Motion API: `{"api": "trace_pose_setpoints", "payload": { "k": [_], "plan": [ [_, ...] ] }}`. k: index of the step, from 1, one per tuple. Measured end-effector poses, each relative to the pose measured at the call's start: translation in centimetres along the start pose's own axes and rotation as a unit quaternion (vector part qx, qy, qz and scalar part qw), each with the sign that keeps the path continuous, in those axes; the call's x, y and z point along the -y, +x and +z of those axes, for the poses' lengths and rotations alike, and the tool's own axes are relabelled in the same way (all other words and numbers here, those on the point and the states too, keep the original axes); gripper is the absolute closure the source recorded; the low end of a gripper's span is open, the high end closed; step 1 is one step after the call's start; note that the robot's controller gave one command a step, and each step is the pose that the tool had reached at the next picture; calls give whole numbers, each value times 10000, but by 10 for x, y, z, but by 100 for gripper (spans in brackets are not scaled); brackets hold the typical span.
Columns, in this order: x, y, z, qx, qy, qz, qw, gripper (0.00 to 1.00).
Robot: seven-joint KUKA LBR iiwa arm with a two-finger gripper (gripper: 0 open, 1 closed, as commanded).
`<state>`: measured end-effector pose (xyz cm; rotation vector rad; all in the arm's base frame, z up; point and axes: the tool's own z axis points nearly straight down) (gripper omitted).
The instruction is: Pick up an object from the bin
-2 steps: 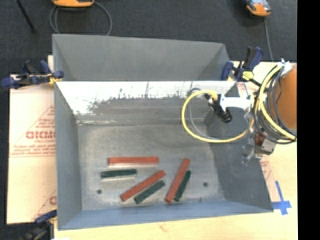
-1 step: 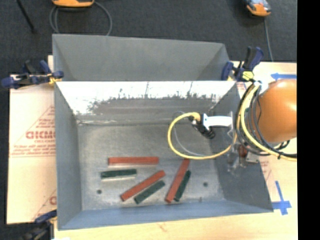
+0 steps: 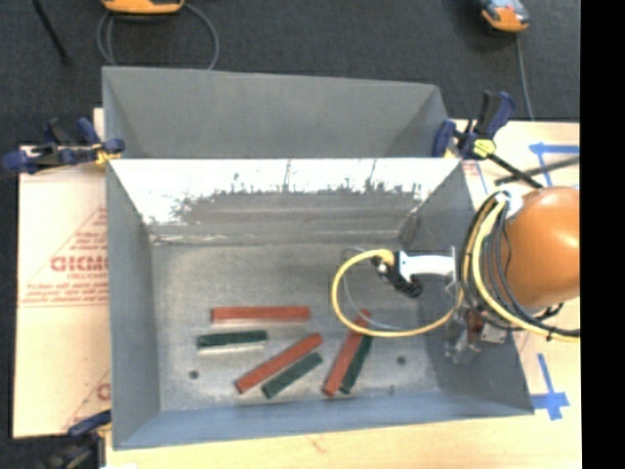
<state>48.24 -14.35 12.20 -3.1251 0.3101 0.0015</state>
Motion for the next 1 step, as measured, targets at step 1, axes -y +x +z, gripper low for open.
{"api": "trace_pose_setpoints", "payload": {
  "k": [1],
  "plan": [
    [-6, 19, 5, 18, 15, 173, 9998, 100]
  ]
}}
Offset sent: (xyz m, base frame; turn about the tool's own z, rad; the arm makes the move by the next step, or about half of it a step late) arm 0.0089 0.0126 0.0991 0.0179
